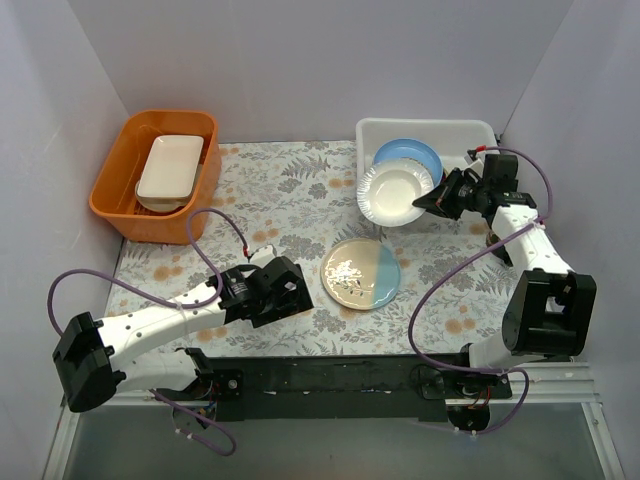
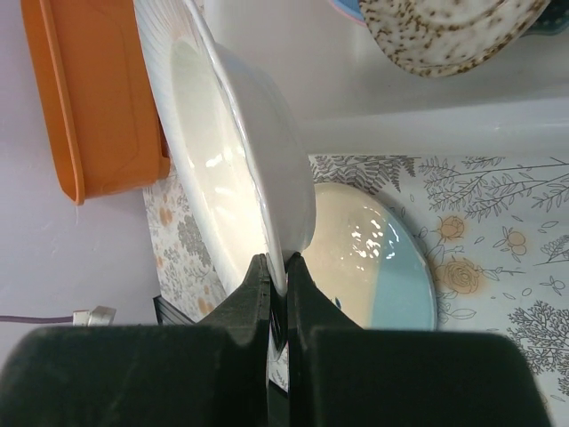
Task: Place the plates into the plastic bin on the countertop
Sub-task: Place the plate in the plastic bin.
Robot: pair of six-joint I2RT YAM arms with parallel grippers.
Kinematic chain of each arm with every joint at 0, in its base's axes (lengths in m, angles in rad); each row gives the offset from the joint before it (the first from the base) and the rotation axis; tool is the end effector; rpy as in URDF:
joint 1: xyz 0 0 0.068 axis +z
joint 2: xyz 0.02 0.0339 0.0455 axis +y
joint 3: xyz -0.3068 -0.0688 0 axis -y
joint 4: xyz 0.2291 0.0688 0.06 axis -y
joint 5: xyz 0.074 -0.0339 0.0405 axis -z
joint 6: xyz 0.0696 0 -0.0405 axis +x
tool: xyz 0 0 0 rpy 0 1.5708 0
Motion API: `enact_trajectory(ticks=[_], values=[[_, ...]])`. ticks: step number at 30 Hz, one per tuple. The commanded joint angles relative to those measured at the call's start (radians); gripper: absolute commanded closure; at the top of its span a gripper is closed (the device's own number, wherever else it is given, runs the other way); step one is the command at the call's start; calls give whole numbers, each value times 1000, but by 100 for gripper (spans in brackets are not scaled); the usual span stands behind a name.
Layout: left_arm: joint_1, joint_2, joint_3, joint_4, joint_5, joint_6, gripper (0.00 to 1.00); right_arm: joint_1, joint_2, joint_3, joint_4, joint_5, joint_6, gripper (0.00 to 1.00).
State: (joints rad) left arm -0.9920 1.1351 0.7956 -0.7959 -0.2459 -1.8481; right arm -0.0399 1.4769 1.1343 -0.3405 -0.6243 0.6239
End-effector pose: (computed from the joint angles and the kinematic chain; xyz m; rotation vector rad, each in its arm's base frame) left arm 0.1160 -0.1466 0.2436 -1.2245 2.5004 -0.5570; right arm 0.3297 0.0276 0.3161 0.4101 2.2580 1.0115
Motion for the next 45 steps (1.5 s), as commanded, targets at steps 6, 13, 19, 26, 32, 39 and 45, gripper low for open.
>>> enact_trajectory(ticks=[6, 13, 19, 26, 32, 39, 45], values=[[-4, -15, 13, 24, -6, 12, 2, -29, 11, 81, 64, -77, -3, 99], [-4, -23, 5, 8, -1, 4, 2, -32, 40, 104, 72, -71, 7, 99], [-4, -38, 8, 1, -3, 3, 2, -35, 77, 127, 106, -57, 42, 99], [-4, 6, 24, 17, 5, 21, 2, -41, 123, 165, 118, -48, 56, 99], [-4, 46, 28, 35, 10, 36, 2, -58, 145, 182, 144, -32, 80, 99], [-4, 49, 37, 26, 16, 47, 2, -68, 180, 208, 164, -12, 111, 99], [-4, 20, 21, 20, 13, 38, 2, -72, 209, 251, 149, -9, 106, 99]])
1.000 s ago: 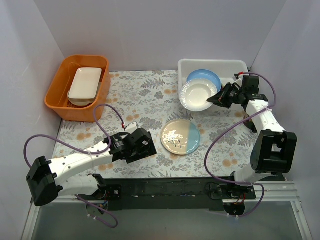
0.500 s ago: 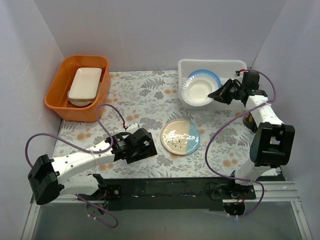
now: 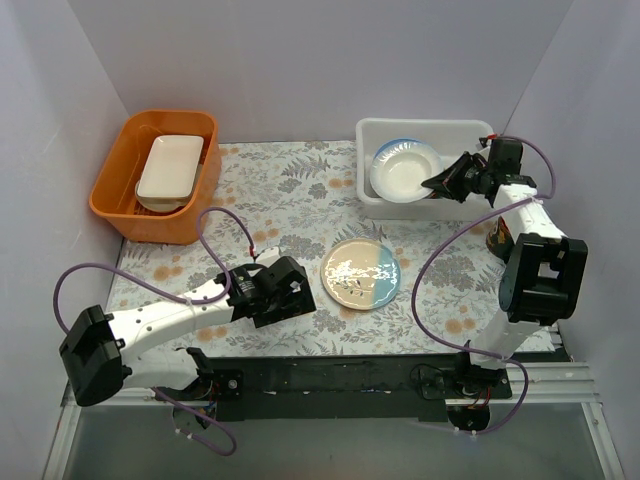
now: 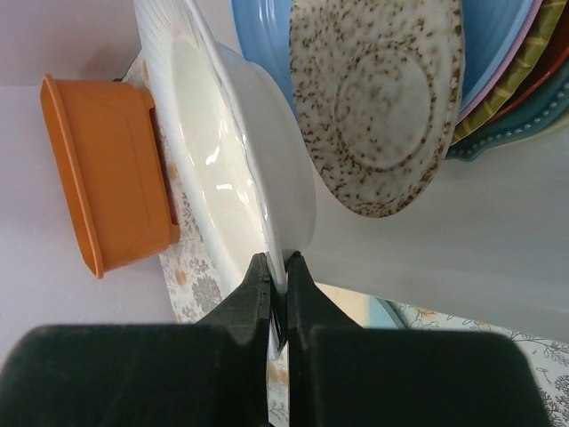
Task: Place the plates into the plastic bin on the countertop
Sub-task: Place the plate in the plastic bin.
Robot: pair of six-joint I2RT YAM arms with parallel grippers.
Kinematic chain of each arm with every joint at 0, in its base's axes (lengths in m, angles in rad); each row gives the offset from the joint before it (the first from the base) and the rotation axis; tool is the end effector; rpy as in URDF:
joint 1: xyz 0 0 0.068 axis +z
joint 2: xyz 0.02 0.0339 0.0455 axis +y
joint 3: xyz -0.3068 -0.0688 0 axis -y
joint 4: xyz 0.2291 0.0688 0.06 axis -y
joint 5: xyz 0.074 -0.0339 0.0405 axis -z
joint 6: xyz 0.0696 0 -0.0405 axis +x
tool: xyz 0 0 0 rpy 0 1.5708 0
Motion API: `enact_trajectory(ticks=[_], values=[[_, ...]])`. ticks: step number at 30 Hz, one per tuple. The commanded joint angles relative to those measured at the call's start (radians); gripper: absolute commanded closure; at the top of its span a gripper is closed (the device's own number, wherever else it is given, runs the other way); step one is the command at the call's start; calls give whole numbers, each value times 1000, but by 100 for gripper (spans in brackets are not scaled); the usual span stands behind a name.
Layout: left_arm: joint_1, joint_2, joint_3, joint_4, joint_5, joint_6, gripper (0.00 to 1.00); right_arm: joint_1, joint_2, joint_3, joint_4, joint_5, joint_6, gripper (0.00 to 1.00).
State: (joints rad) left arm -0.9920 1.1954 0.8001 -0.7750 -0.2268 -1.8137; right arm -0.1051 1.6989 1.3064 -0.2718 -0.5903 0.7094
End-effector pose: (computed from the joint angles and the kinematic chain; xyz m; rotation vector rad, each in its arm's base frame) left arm 0.1211 -0.1566 0.2355 -1.1816 2.5497 -0.5087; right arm 0.3995 -0.0032 0.3043 0.5874 2.2061 0.9828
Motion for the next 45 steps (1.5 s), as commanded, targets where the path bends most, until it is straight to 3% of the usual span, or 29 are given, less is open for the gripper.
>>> enact_trajectory(ticks=[1, 45], values=[[-4, -43, 17, -1, -8, 4, 2, -7, -10, 83, 71, -43, 21, 99], [-4, -77, -10, -58, -19, -15, 2, -25, 107, 175, 48, 1, -13, 99]])
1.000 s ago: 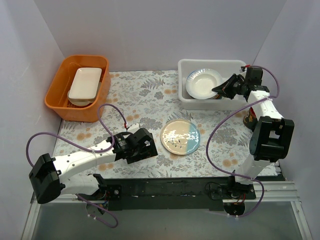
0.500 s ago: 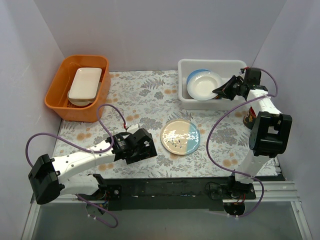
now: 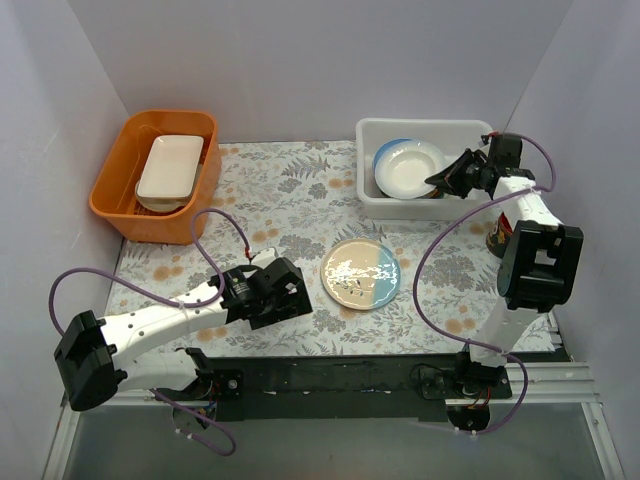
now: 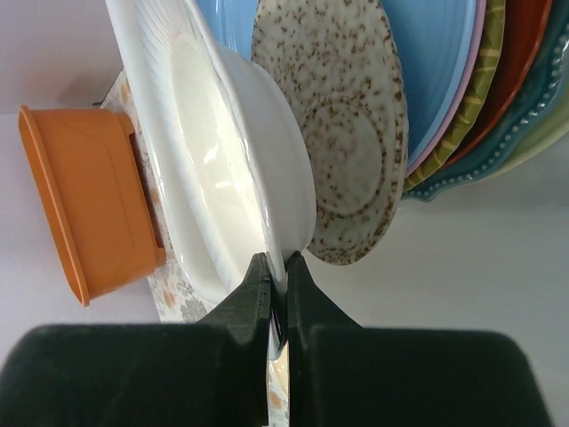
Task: Place the plates into the plastic bin on the countertop
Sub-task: Place the plate in the plastic bin.
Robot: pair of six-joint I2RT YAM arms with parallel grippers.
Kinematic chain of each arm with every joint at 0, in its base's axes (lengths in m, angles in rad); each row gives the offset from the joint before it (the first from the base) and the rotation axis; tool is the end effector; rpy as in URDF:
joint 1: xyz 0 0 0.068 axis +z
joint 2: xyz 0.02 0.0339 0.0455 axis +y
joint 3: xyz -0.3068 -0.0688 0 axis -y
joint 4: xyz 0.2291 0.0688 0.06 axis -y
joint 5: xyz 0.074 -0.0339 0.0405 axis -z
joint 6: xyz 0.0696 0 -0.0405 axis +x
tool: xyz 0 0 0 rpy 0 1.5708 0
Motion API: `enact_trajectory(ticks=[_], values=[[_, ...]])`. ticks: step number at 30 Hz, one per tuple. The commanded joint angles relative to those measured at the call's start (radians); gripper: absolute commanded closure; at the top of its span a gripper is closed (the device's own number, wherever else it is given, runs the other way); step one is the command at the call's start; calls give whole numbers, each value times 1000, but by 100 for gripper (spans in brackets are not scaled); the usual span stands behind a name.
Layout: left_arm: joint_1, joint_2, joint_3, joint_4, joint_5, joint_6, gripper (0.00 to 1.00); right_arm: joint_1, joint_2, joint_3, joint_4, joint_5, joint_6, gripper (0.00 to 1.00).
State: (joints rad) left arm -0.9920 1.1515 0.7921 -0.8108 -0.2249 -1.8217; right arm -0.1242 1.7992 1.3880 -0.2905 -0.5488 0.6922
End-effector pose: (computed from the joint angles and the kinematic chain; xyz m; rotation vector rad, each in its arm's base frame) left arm 0.1147 -0.1472 0.2387 -1.1925 2.5477 -0.5115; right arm 0.4265 -0.0167 0.2897 0.6357 2.2252 0.9185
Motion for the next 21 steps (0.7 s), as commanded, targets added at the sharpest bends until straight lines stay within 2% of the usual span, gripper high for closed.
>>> enact_trajectory(ticks=[1, 8, 21], values=[[-4, -35, -4, -25, -21, -8, 2, -6, 12, 103, 60, -39, 4, 99], [-4, -38, -5, -25, -8, -16, 2, -6, 72, 197, 25, -19, 21, 99], [-4, 5, 6, -28, -10, 2, 2, -5, 124, 114, 120, -16, 59, 98]])
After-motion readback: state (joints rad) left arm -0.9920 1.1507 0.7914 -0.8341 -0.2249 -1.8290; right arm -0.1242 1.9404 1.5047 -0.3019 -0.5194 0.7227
